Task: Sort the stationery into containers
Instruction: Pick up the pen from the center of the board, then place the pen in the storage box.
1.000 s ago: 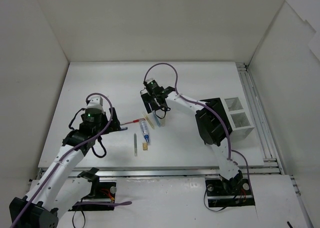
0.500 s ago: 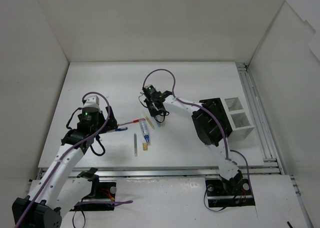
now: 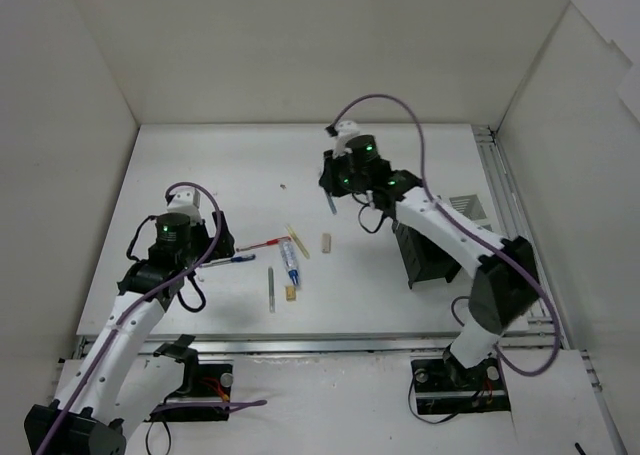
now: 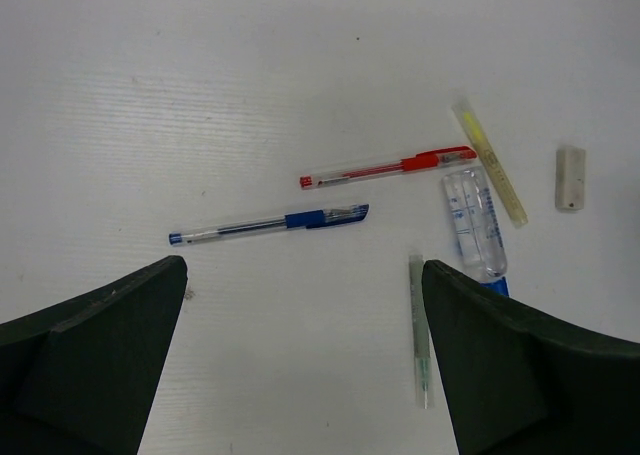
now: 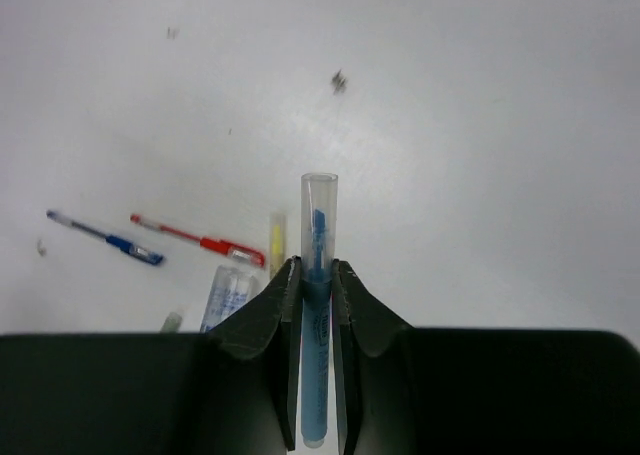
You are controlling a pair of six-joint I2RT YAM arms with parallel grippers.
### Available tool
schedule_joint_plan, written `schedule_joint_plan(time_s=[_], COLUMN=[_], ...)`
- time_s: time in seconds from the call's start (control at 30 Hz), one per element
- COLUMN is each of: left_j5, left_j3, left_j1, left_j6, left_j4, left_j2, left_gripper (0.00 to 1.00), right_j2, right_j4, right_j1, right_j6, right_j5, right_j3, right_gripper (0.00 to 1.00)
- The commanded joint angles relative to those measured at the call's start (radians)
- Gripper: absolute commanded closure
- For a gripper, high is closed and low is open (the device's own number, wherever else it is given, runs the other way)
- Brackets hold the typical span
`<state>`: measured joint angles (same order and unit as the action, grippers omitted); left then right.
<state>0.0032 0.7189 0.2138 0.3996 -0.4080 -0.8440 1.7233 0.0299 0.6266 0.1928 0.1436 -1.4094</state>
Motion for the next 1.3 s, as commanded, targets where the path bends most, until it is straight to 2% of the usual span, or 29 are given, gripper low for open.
schedule_joint_plan(time_s=[0.0, 0.07, 0.2, 0.33, 0.43, 0.53, 0.67, 0.8, 0.87, 0.9, 0.97, 1.0, 1.07, 1.1, 1.27], left_j5=[0.075, 0.113, 0.159, 0.179, 0.193, 0.201, 0.199, 0.228, 0.233, 0.238, 0.242, 0.245, 0.242, 0.236, 0.247], left_j3=[0.019, 0.011, 0.019, 0.04, 0.047, 0.053, 0.062, 0.057, 0.062, 0.06, 0.065, 0.065, 0.062, 0.06, 0.05], left_j1=[-0.007, -0.007, -0.007, -0.007, -0.007, -0.007, -0.007, -0.007, -0.007, -0.007, -0.007, -0.007, -0.007, -0.007, -0.007], left_j6=[-0.074, -0.088, -0.116, -0.133, -0.143, -0.159, -0.176, -0.209, -0.216, -0.214, -0.219, -0.219, -0.22, -0.214, -0.22], left_j4=[0.122, 0.165, 0.204, 0.212, 0.219, 0.218, 0.213, 0.232, 0.239, 0.241, 0.239, 0.241, 0.241, 0.241, 0.219], left_j2=[0.026, 0.026, 0.02, -0.001, -0.015, -0.03, -0.05, -0.069, -0.081, -0.084, -0.09, -0.092, -0.095, -0.093, -0.081], left_gripper=[0.0, 0.0, 0.0, 0.0, 0.0, 0.0, 0.0, 0.0, 0.0, 0.0, 0.0, 0.0, 0.0, 0.0, 0.0], right_j2=[-0.221, -0.33, -0.447, -0.508, -0.524, -0.531, -0.56, -0.614, -0.64, -0.646, -0.676, -0.691, -0.731, -0.743, -0.759], right_j4=[-0.136, -0.145, -0.197, -0.459, -0.594, -0.648, -0.683, -0.696, -0.694, -0.694, -0.691, -0.691, -0.685, -0.673, -0.521], right_j1=[-0.091, -0.155, -0.272, -0.385, -0.418, -0.429, -0.427, -0.432, -0.432, -0.43, -0.427, -0.432, -0.43, -0.43, -0.418], right_j6=[-0.024, -0.048, -0.09, -0.096, -0.093, -0.088, -0.095, -0.104, -0.121, -0.122, -0.112, -0.107, -0.096, -0.093, -0.102], right_j5=[-0.005, -0.08, -0.191, -0.173, -0.179, -0.18, -0.196, -0.226, -0.237, -0.231, -0.213, -0.184, -0.153, -0.151, -0.03], right_j3=[0.093, 0.176, 0.3, 0.525, 0.637, 0.702, 0.756, 0.799, 0.799, 0.828, 0.836, 0.845, 0.849, 0.845, 0.745], right_gripper=[1.0, 1.0, 1.0, 1.0, 1.0, 1.0, 1.0, 0.91, 0.91, 0.82, 0.7, 0.6, 0.52, 0.42, 0.26])
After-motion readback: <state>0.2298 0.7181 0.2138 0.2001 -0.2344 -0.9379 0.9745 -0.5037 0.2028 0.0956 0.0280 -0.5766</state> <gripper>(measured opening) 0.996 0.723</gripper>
